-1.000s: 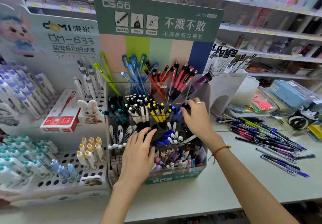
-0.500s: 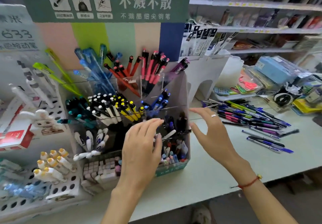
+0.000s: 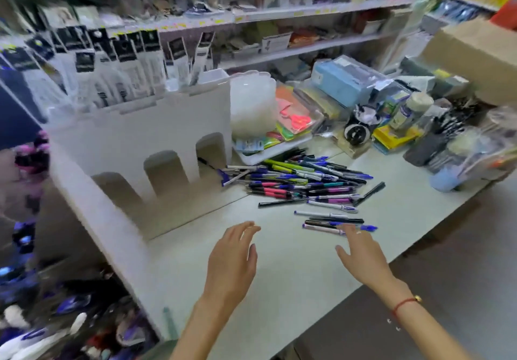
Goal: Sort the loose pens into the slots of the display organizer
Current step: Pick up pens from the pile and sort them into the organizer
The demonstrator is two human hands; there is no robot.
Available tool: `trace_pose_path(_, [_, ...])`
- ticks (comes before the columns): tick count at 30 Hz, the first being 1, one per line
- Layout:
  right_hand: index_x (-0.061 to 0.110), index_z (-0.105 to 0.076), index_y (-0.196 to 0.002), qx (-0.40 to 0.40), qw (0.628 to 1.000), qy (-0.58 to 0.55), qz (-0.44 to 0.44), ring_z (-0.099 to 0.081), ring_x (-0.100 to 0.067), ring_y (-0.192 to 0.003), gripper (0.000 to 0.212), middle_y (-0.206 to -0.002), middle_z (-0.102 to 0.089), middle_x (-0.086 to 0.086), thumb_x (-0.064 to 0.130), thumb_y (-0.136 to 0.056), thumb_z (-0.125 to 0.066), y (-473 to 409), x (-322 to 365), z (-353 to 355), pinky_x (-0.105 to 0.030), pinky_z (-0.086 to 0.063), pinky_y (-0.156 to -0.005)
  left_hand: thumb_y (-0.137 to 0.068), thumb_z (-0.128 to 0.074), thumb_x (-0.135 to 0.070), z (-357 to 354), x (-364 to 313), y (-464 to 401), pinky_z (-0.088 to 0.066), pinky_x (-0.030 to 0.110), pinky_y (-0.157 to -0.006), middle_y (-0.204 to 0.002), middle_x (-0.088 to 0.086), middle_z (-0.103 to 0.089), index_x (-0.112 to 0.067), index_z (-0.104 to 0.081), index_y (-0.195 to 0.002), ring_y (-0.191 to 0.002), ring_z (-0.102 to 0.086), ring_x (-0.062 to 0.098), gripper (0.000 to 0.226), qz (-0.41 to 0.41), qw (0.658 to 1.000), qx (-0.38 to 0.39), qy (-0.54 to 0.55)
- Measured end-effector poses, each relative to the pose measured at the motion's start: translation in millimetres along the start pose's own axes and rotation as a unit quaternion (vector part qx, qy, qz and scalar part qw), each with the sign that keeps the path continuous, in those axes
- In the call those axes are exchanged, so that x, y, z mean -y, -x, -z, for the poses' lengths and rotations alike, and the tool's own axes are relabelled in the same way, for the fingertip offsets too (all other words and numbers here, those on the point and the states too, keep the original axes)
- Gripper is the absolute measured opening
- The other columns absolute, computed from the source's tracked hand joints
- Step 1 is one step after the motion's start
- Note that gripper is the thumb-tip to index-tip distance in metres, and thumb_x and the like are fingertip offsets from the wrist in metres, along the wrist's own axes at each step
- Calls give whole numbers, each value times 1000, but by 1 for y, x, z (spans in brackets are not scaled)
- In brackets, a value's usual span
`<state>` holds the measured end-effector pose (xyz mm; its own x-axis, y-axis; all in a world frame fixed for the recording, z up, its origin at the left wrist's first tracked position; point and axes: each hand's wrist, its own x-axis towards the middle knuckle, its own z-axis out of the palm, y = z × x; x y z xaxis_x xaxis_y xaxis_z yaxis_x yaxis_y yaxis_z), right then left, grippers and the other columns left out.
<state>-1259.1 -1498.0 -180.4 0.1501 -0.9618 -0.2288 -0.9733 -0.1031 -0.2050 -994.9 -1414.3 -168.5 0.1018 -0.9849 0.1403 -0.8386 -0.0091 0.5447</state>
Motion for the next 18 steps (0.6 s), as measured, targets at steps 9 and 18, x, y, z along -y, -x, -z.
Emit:
trace_pose_path(9, [28, -6, -153, 52, 994, 77, 53, -17, -24, -147, 70, -160, -12, -1, 55, -96, -36, -55, -62, -35, -41, -20, -116, -90, -53, 1, -98, 8, -105, -32, 42, -112, -157, 5, -25, -18, -29, -150, -144, -26, 27, 67, -57, 990, 97, -87])
trace_pose_path(18, [18, -57, -127, -32, 973, 129, 186, -61, -24, -97, 55, -108, -62, -3, 39, -78, -69, -93, -46, -41, -36, -51, -78, -86, -64, -44, -123, 29, -148, -40, 45, -104, -145, 3, -48, -20, -42, -144, -133, -45, 27, 67, -64, 967, 116, -216])
